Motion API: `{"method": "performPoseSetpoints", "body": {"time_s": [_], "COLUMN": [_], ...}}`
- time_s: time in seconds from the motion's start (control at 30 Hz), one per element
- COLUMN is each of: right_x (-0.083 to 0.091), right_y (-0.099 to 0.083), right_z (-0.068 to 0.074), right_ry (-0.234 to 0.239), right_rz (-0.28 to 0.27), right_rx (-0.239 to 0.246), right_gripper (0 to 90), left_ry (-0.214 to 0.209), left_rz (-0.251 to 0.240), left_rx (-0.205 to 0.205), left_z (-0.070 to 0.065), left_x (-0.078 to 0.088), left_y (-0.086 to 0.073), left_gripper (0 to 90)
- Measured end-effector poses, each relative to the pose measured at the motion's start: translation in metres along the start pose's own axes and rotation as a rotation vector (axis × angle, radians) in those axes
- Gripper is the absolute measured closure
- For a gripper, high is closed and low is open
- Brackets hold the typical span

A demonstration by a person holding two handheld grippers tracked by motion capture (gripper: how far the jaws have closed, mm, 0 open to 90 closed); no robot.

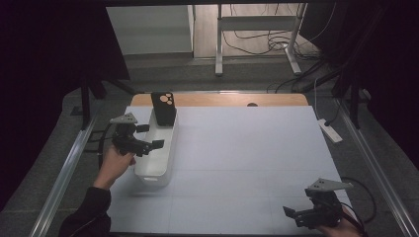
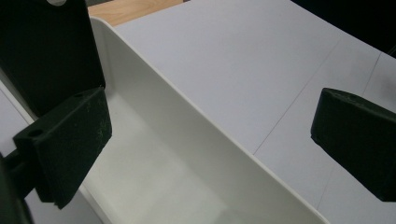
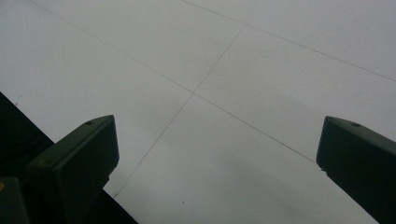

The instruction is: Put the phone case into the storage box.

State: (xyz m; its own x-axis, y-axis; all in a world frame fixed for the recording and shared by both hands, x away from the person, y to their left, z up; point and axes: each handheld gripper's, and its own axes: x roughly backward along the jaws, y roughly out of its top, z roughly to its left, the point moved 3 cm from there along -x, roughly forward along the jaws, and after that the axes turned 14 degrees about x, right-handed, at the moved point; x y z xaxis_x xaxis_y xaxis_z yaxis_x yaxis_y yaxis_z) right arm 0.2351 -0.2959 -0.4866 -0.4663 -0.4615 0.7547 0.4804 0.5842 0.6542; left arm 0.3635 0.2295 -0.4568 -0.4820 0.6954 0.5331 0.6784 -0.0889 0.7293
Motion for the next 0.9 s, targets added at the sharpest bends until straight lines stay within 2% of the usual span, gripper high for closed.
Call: {"method": "performPoseSetpoints", "body": {"time_s": [0.07, 0.27, 0.43, 0.53, 0.73, 0.9], "right_x": [0.0, 0.0, 0.0, 0.0, 0.0, 0.001], "right_y": [0.0, 0.0, 0.0, 0.0, 0.0, 0.0], "right_z": [0.0, 0.0, 0.0, 0.0, 0.0, 0.0], "right_ry": [0.0, -0.002, 0.001, 0.0, 0.0, 0.0], "right_rz": [0.0, 0.002, 0.0, 0.0, -0.002, -0.006], "right_rx": [0.0, 0.002, 0.002, 0.002, 0.002, 0.0], "right_gripper": [0.0, 0.0, 0.0, 0.0, 0.0, 0.0], "left_ry": [-0.013, -0.017, -0.01, 0.009, 0.019, 0.027], "left_rz": [-0.008, -0.026, -0.026, -0.021, -0.049, -0.05], "left_rx": [0.005, 0.006, 0.005, -0.002, -0.01, -0.021], "left_z": [-0.002, -0.007, -0.012, -0.016, -0.022, -0.028], "left_x": [0.0, 0.003, 0.007, 0.011, 0.018, 0.022], "left_y": [-0.002, -0.008, -0.012, -0.016, -0.022, -0.027], "left_gripper": [0.0, 0.0, 0.0, 0.0, 0.0, 0.0]}}
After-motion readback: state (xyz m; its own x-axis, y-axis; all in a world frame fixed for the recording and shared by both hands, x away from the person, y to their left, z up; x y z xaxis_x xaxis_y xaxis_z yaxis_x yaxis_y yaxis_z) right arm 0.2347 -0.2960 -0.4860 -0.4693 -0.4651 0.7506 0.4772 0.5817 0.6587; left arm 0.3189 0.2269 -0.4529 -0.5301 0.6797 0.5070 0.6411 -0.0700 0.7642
